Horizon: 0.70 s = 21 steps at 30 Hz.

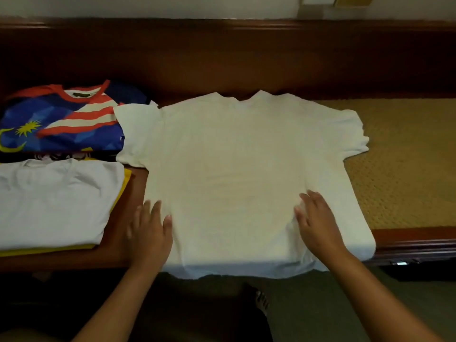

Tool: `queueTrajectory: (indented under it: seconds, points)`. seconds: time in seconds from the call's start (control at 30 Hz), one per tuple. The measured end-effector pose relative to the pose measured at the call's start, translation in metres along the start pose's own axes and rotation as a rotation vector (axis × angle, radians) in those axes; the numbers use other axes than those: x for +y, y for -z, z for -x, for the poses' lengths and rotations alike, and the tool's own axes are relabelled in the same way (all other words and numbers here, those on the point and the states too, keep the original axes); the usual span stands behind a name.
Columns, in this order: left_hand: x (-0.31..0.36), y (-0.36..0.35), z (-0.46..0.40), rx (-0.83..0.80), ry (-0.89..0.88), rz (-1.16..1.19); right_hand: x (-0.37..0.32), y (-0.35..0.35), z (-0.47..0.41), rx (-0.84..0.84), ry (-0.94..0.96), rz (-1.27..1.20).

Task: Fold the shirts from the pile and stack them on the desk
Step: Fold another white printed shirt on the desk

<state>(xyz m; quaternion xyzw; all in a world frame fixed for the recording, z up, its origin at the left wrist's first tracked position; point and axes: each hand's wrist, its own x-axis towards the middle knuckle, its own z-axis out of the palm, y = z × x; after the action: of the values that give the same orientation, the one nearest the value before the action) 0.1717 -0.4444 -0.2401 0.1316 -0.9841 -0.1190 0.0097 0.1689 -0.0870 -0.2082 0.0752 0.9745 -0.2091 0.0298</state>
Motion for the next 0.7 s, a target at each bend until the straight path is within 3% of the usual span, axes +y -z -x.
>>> queueTrajectory:
  seconds: [0.27, 0.37, 0.47, 0.7]
  points:
    - [-0.006, 0.015, 0.075, -0.03, 0.381, 0.197, 0.063, 0.008, 0.053, 0.181, -0.254, 0.026]
    - [-0.001, 0.023, 0.068, -0.054, 0.455, 0.244, 0.062, 0.016, 0.056, 0.282, -0.466, 0.041]
    - [-0.002, 0.029, 0.056, -0.088, 0.473, 0.282, 0.06, 0.025, 0.051, 0.238, -0.62, 0.03]
    - [-0.019, 0.058, 0.04, -0.104, 0.604, 0.395, 0.067, 0.052, 0.044, 0.147, -0.668, -0.019]
